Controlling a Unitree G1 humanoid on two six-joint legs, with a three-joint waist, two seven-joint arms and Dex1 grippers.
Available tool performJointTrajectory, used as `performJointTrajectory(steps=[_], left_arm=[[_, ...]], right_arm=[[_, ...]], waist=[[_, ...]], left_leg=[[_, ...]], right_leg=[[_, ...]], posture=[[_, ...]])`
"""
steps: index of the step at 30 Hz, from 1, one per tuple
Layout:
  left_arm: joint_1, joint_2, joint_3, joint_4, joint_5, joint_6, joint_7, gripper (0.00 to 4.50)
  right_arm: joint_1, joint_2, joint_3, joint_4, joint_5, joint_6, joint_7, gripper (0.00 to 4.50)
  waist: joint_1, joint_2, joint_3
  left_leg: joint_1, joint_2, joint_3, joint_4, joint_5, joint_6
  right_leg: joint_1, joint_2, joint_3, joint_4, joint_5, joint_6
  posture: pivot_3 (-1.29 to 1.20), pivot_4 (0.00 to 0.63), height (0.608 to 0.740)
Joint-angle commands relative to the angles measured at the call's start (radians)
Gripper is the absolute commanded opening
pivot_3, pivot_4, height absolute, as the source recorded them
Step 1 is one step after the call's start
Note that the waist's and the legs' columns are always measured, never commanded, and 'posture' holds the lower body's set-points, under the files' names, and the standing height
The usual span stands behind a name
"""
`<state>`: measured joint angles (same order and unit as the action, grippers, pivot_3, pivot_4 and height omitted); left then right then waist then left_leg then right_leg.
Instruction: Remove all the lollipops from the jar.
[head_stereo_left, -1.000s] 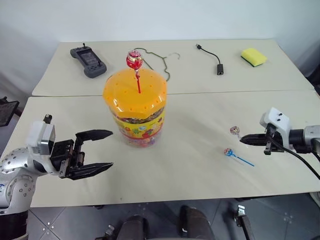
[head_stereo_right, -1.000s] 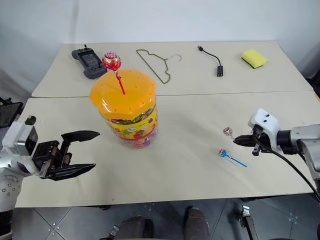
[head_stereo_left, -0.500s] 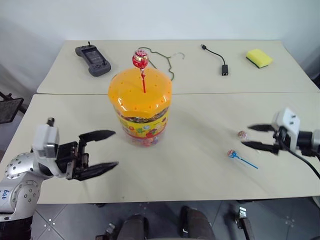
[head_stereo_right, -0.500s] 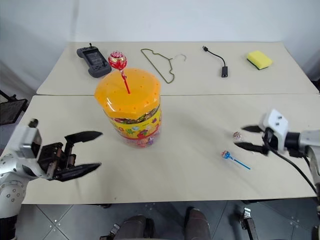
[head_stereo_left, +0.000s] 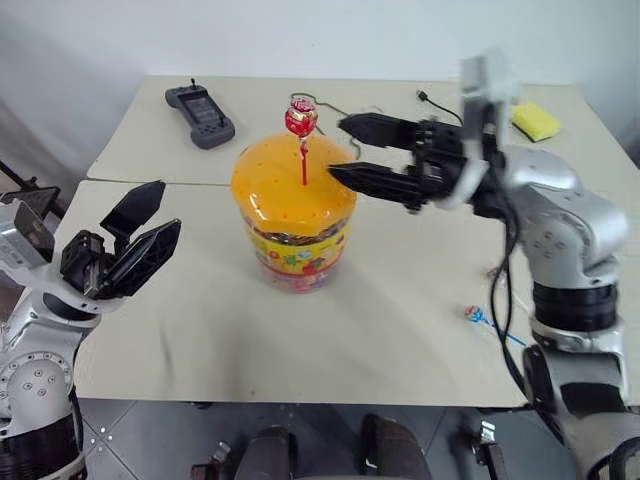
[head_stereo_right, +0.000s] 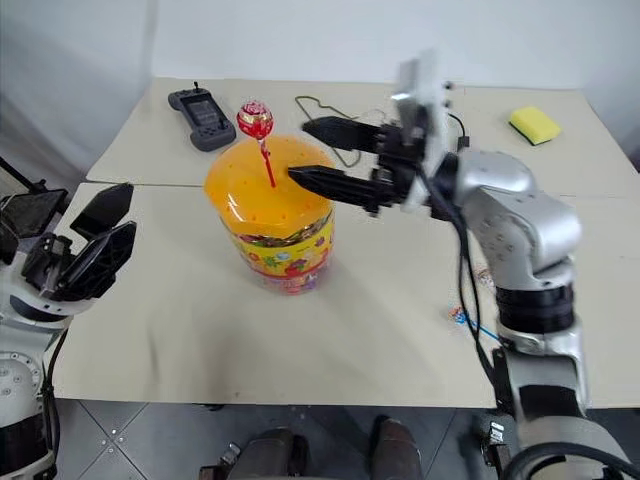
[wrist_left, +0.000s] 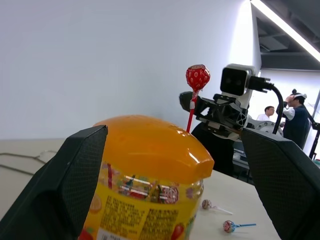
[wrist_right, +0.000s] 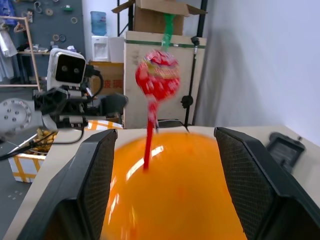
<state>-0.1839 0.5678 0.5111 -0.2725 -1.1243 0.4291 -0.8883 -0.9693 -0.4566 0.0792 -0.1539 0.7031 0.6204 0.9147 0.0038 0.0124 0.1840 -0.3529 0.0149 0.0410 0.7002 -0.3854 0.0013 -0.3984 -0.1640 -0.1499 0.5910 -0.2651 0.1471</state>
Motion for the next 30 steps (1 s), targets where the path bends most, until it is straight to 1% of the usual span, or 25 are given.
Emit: performJointTrajectory(steps=[1,2,5,7,12,13,17,18,20,22,23,24,25,27,29,30], left_arm=[[-0.024,-0.004,-0.007,0.014,0.027,-0.028,-0.018,4.50],[-0.030,-0.006,-0.011,0.019,0.031,-0.031,-0.019,4.50],[-0.045,-0.015,-0.022,0.028,0.035,-0.034,-0.028,4.50],[-0.053,-0.019,-0.025,0.033,0.037,-0.036,-0.033,4.50],[-0.070,-0.022,-0.031,0.036,0.032,-0.039,-0.036,4.50],[-0.075,-0.023,-0.030,0.037,0.026,-0.037,-0.037,4.50],[-0.095,-0.016,-0.034,0.041,0.015,-0.025,-0.051,4.50],[-0.098,-0.001,-0.039,0.042,0.019,-0.018,-0.072,4.50],[-0.094,0.064,-0.042,0.043,0.014,0.023,-0.144,4.50],[-0.077,0.152,-0.062,0.044,0.063,0.033,-0.253,4.50],[-0.071,0.187,-0.070,0.047,0.076,0.040,-0.291,4.50],[-0.064,0.216,-0.086,0.050,0.111,0.021,-0.332,4.50],[-0.058,0.235,-0.100,0.050,0.133,0.011,-0.363,4.50],[-0.053,0.245,-0.117,0.050,0.159,-0.006,-0.392,4.50],[-0.043,0.248,-0.133,0.046,0.184,-0.018,-0.418,4.50],[-0.036,0.245,-0.142,0.043,0.201,-0.030,-0.428,4.50]], right_arm=[[-0.042,0.035,0.050,0.005,-0.073,-0.023,-0.021,3.24],[-0.046,0.042,0.049,0.014,-0.079,-0.026,-0.020,3.24],[-0.045,0.055,0.065,0.016,-0.093,-0.027,0.003,2.68],[-0.049,0.066,0.058,0.022,-0.094,-0.027,0.007,2.05],[-0.057,0.081,0.028,0.047,-0.094,-0.052,0.033,0.20],[-0.059,0.084,0.017,0.057,-0.091,-0.067,0.045,0.01],[-0.095,0.097,-0.059,0.110,-0.048,-0.159,0.110,0.01],[-0.118,0.104,-0.105,0.122,-0.002,-0.155,0.110,0.01],[-0.169,0.076,-0.196,0.143,0.097,-0.076,0.087,0.01],[-0.200,-0.025,-0.270,0.176,0.158,0.033,0.089,0.01],[-0.197,-0.094,-0.286,0.195,0.158,0.084,0.095,0.01],[-0.175,-0.189,-0.279,0.213,0.135,0.144,0.114,0.01],[-0.138,-0.280,-0.259,0.223,0.093,0.178,0.136,0.01],[-0.051,-0.425,-0.218,0.232,0.014,0.187,0.174,0.01],[0.054,-0.534,-0.201,0.244,-0.057,0.164,0.200,0.01],[0.137,-0.596,-0.205,0.250,-0.099,0.151,0.206,0.01]], waist=[[-0.009,0.000,0.000],[-0.010,0.000,0.000],[-0.010,0.000,0.000],[-0.013,0.000,0.000],[-0.025,0.000,0.000],[-0.028,0.000,0.000],[-0.032,0.000,0.000],[-0.032,0.000,0.000],[-0.033,0.000,0.000],[-0.031,-0.001,0.000],[-0.029,-0.001,0.000],[-0.026,-0.001,0.000],[-0.021,-0.001,0.000],[-0.010,-0.001,0.000],[-0.008,-0.001,0.000],[-0.008,-0.001,0.000]], left_leg=[[0.000,0.000,0.000,0.000,0.000,0.000],[0.000,0.000,0.000,0.000,0.000,0.000],[0.000,0.000,0.000,-0.001,0.000,0.000],[0.000,0.000,0.000,-0.001,0.000,0.000],[0.000,0.000,0.000,-0.001,0.000,0.000],[0.000,0.000,0.000,-0.001,0.000,0.000],[0.000,0.000,0.000,-0.001,0.000,0.000],[0.000,0.000,0.000,-0.001,0.000,0.000],[0.000,0.000,0.000,-0.001,0.000,0.000],[0.000,0.000,-0.001,-0.001,0.000,0.000],[0.000,0.000,-0.001,-0.002,0.000,0.000],[0.000,0.000,-0.002,-0.002,0.000,0.000],[0.000,-0.001,-0.002,-0.002,0.000,0.001],[-0.001,-0.001,0.000,-0.003,-0.002,0.002],[-0.001,0.000,0.003,-0.003,-0.002,0.002],[-0.001,0.001,0.006,-0.004,-0.002,0.002]], right_leg=[[0.000,0.000,0.000,0.000,0.000,0.000],[0.000,0.000,0.000,0.000,0.000,0.000],[0.000,0.000,0.000,0.000,0.000,0.000],[0.000,0.000,0.000,0.000,0.000,0.000],[0.000,0.000,0.000,0.000,0.000,0.000],[0.000,0.000,0.000,0.000,0.000,0.000],[0.000,0.000,0.000,0.000,0.000,0.000],[0.000,0.000,0.000,0.000,0.000,0.000],[0.000,0.000,0.000,0.000,0.000,0.000],[0.000,0.000,-0.001,0.000,0.000,0.000],[0.000,0.000,-0.002,0.000,0.000,0.000],[0.000,0.000,-0.002,0.000,0.000,0.000],[0.000,0.000,-0.002,-0.001,0.000,0.000],[0.001,0.000,-0.001,-0.003,0.000,0.000],[0.000,0.000,-0.001,-0.005,0.000,0.000],[-0.001,0.000,-0.001,-0.006,0.000,0.000]], posture=[[0.00,0.150,0.740],[0.00,0.150,0.740],[0.00,0.150,0.740],[0.00,0.150,0.740],[0.00,0.150,0.740],[0.00,0.150,0.740],[0.00,0.150,0.740],[0.00,0.150,0.740],[0.00,0.150,0.740],[0.00,0.150,0.740],[0.00,0.150,0.740],[0.00,0.150,0.740],[0.00,0.150,0.740],[0.00,0.150,0.740],[0.00,0.150,0.740],[0.00,0.150,0.740]])
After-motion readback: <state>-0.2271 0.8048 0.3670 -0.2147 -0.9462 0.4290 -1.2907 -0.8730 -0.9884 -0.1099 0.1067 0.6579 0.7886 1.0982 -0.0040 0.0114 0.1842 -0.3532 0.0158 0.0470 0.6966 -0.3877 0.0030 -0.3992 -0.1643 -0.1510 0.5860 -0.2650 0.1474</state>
